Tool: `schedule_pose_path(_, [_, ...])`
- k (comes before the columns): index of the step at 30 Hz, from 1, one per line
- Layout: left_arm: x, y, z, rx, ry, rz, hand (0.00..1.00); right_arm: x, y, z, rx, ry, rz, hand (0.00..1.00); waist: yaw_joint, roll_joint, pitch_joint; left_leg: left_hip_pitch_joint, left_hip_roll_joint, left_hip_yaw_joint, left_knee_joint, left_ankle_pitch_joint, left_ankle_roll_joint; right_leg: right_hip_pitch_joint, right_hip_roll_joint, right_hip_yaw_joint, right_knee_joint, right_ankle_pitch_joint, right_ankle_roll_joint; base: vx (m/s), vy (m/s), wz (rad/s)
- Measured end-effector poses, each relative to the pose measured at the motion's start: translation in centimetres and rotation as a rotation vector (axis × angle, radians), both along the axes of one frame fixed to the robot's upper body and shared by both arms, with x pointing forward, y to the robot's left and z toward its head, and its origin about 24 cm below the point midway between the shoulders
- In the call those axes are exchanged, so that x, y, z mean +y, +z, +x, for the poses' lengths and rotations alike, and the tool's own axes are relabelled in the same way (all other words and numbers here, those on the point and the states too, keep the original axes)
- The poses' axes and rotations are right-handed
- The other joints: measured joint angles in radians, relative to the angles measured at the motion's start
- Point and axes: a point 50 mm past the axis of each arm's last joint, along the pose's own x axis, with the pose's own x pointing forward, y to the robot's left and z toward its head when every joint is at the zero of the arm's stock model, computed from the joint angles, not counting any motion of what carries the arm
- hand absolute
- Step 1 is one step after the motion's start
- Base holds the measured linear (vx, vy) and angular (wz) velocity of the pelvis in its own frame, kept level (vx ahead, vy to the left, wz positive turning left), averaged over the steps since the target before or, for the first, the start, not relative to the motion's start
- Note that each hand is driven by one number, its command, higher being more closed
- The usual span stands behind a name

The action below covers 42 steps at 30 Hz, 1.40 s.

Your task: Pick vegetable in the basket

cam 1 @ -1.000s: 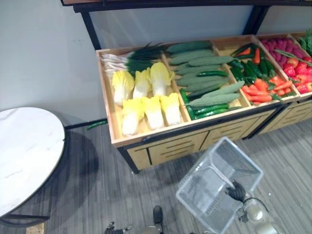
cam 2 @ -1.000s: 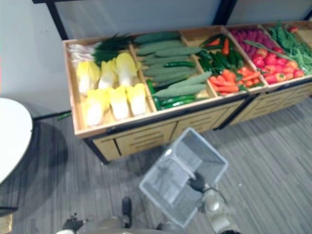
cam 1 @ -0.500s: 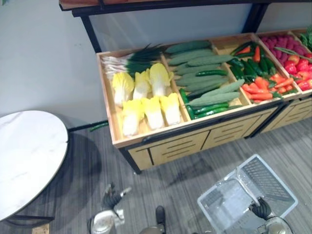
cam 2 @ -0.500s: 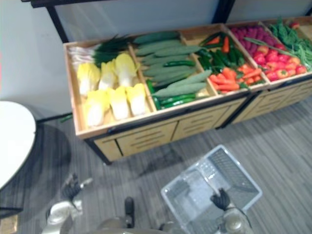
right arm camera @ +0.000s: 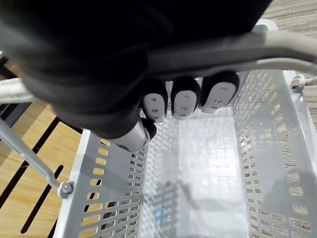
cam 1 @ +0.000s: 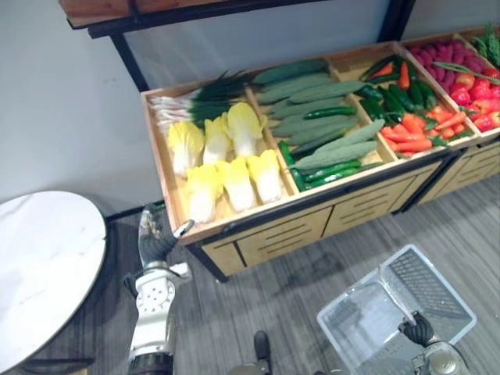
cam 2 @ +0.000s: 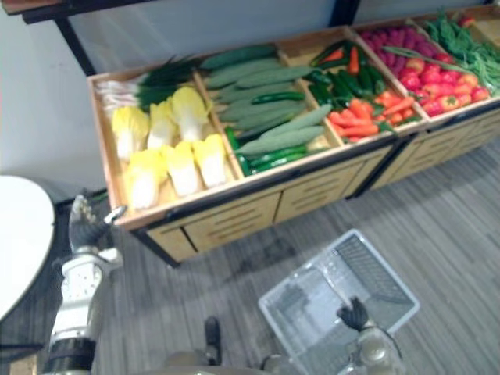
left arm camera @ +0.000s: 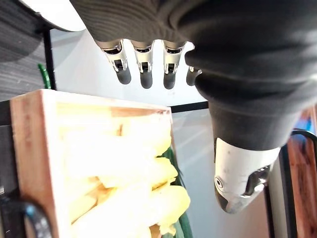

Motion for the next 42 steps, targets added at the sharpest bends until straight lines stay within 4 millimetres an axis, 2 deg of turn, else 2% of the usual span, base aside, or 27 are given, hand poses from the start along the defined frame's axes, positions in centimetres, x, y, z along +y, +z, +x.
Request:
schedule_pose_path(4, [1.7,-0.6,2.1,0.071,0.148,-0.014,0.0,0.1,0.0,0.1,-0.001,0.007,-0.002,1.0,-0.009,0.005,0.005,-0.014,0.016,0.033,0.0,-0.007,-0.01,-0.033,0.011,0.038,0.0,0.003,-0.007,-0.03,-0.013,-0.26])
schedule_pose_path(5, [2.4,-0.6,2.5,0.096,0.19,-0.005,0.0,0.4,0.1,0.4,-0.008,0.018,-0.003,1.0,-0.023,0.003,0.011,-0.026,0.02,0.039,0.0,-0.006,-0.009,-0.048,0.015,0.044,0.0,0.007,-0.012,-0.01,-0.015,-0.24])
schedule_pose_path(7, [3.4,-0.3,3.1,0.133,0.23,0.033,0.0,0.7,0.1,0.7,-0.015,0.033,0.0,1.0,-0.029,-0.005,0.026,-0.035,0.026,0.052,0.0,-0.002,-0.005,-0.06,0.019,0.057,0.001,0.01,-0.017,0.02,-0.018,-0.2])
schedule_pose_path(9, [4.0,0.1,3.9,0.151,0.244,0.054,0.0,0.8,0.0,0.6,-0.016,0.028,-0.005,1.0,-0.03,-0.015,0.041,-0.04,0.027,0.054,0.0,-0.001,-0.003,-0.064,0.022,0.061,0.002,0.012,-0.018,0.06,-0.023,-0.12])
schedule_pose_path(13, [6.4,1.4,4.6,0.213,0.34,0.153,0.0,1.2,0.1,1.2,-0.039,0.04,-0.015,1.0,-0.029,-0.032,0.063,-0.056,0.033,0.075,0.004,0.0,-0.004,-0.103,0.028,0.098,0.026,0.012,-0.019,0.07,-0.019,-0.15])
schedule_pose_path(18, [7.5,2.7,5.4,0.238,0.393,0.219,0.0,2.3,0.4,2.3,-0.08,0.097,-0.017,1.0,-0.029,-0.038,0.084,-0.056,0.048,0.08,0.007,0.005,-0.011,-0.128,0.041,0.136,0.069,0.012,-0.019,0.05,-0.036,-0.07])
schedule_pose_path(24, [7.2,4.4,6.9,0.21,0.402,0.226,0.0,3.5,1.3,3.6,-0.154,0.164,-0.012,1.0,-0.029,-0.041,0.092,-0.102,0.062,0.077,0.007,0.041,-0.05,-0.18,0.056,0.167,0.071,0.029,-0.045,-0.01,-0.044,-0.1])
schedule_pose_path(27, [7.1,4.7,7.3,0.225,0.402,0.251,0.0,3.5,1.4,3.7,-0.162,0.158,-0.009,1.0,-0.048,-0.039,0.095,-0.105,0.064,0.075,0.007,0.065,-0.052,-0.181,0.059,0.17,0.071,0.039,-0.06,-0.05,-0.038,0.01])
schedule_pose_path(32, [6.8,5.4,7.7,0.212,0.4,0.286,0.0,3.3,2.1,4.1,-0.192,0.187,-0.031,1.0,-0.051,-0.024,0.116,-0.121,0.077,0.068,0.005,0.072,-0.054,-0.209,0.074,0.199,0.068,0.052,-0.066,-0.1,-0.015,-0.17])
schedule_pose_path(33, [6.5,5.7,8.0,0.203,0.392,0.288,0.0,3.2,2.2,4.1,-0.194,0.189,-0.037,1.0,-0.051,-0.018,0.124,-0.128,0.078,0.053,0.001,0.07,-0.055,-0.218,0.074,0.201,0.067,0.056,-0.07,-0.12,0.002,-0.14])
schedule_pose_path(36, [6.1,5.9,8.3,0.194,0.386,0.282,0.0,2.9,2.3,4.1,-0.197,0.182,-0.053,1.0,-0.053,-0.001,0.139,-0.132,0.09,0.065,0.0,0.008,-0.075,-0.22,0.074,0.21,0.041,0.08,-0.058,-0.1,0.035,-0.18])
schedule_pose_path(38, [5.9,6.1,8.5,0.186,0.383,0.278,0.0,2.7,2.2,3.8,-0.192,0.175,-0.056,1.0,-0.057,-0.001,0.139,-0.141,0.086,0.111,0.0,-0.024,-0.108,-0.219,0.057,0.215,0.006,0.105,-0.044,-0.06,0.096,-0.06])
schedule_pose_path(39, [5.8,6.2,8.6,0.182,0.382,0.273,0.0,2.5,2.2,3.7,-0.19,0.172,-0.058,1.0,-0.061,-0.003,0.142,-0.144,0.08,0.15,0.007,-0.022,-0.098,-0.221,0.039,0.215,-0.007,0.111,-0.036,-0.01,0.073,0.01])
schedule_pose_path(40, [5.8,6.1,8.6,0.185,0.383,0.269,0.0,2.3,2.3,3.8,-0.192,0.173,-0.066,1.0,-0.065,0.009,0.149,-0.144,0.083,0.163,0.001,0.003,-0.075,-0.222,0.042,0.219,0.001,0.109,-0.028,-0.01,0.071,-0.02])
schedule_pose_path(41, [5.9,6.1,8.6,0.187,0.386,0.264,0.0,2.3,2.3,3.8,-0.191,0.172,-0.066,1.0,-0.065,0.011,0.151,-0.144,0.08,0.163,0.001,0.015,-0.057,-0.223,0.041,0.221,0.003,0.108,-0.025,-0.01,0.078,-0.03])
schedule_pose_path(42, [5.9,6.1,8.6,0.189,0.391,0.256,0.0,2.4,2.2,3.8,-0.192,0.175,-0.064,1.0,-0.066,0.004,0.155,-0.144,0.072,0.163,0.003,0.015,-0.054,-0.225,0.033,0.224,0.004,0.109,-0.022,0.02,0.098,0.0])
